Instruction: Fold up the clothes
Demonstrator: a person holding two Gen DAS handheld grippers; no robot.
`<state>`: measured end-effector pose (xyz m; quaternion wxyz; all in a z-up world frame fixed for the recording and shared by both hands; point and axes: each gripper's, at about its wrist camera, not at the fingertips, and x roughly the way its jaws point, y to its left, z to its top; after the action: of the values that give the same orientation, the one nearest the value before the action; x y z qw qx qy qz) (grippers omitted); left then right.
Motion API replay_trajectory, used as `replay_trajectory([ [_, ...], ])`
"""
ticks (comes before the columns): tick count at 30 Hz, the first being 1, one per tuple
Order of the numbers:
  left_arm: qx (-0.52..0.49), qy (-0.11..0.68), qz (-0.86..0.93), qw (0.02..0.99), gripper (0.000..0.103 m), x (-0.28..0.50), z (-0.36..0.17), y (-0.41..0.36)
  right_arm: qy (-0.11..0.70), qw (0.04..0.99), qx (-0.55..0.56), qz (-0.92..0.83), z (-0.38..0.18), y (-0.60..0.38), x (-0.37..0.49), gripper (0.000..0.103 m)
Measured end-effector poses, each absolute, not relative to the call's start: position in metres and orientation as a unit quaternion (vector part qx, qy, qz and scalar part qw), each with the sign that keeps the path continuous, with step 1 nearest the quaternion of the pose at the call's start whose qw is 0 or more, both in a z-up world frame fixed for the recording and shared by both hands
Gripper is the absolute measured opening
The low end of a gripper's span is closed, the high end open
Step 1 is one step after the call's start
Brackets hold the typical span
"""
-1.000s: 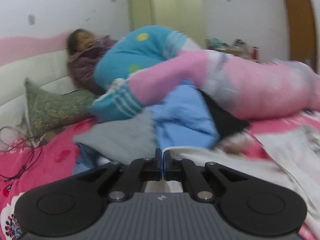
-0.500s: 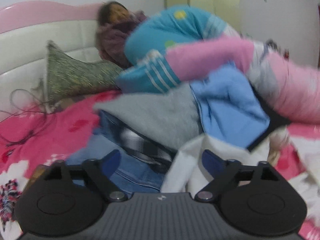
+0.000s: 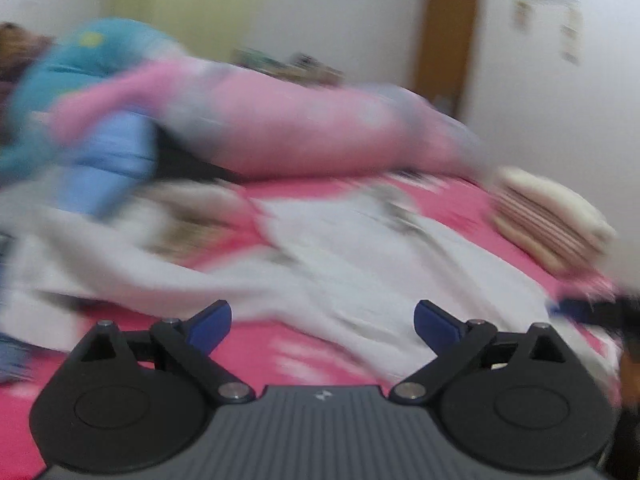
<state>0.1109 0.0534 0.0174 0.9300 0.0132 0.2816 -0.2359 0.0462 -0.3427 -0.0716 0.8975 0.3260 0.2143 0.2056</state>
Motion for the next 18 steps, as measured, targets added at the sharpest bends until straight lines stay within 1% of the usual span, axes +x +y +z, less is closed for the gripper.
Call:
replay_trajectory([
  [1,0.021,0.289,-0.26,0.921,0.099,0.107,0.009,0.033,0.203,0.908,0.324,0.174,-0.065,-0.362,0.033,0.048],
  [4,0.047,0.314,-0.302,0.899,0.099,0.098,-0.017,-0.017,0.201,0.925,0.31,0.087,-0.058,-0.406,-0.001,0.048],
  [8,0.081,0.363,-0.306,0.876,0.099,0.091,-0.05,-0.058,0.23,0.92,0.314,0.035,-0.074,-0.441,-0.045,0.048],
  [10,0.087,0.383,-0.292,0.872,0.099,0.094,-0.062,-0.062,0.244,0.916,0.318,0.027,-0.085,-0.447,-0.059,0.048],
  [13,0.066,0.413,-0.266,0.868,0.098,0.1,-0.074,-0.062,0.26,0.907,0.33,0.03,-0.103,-0.447,-0.072,0.048],
  [18,0.052,0.419,-0.249,0.872,0.098,0.098,-0.077,-0.057,0.262,0.911,0.314,0.052,-0.112,-0.429,-0.074,0.048],
])
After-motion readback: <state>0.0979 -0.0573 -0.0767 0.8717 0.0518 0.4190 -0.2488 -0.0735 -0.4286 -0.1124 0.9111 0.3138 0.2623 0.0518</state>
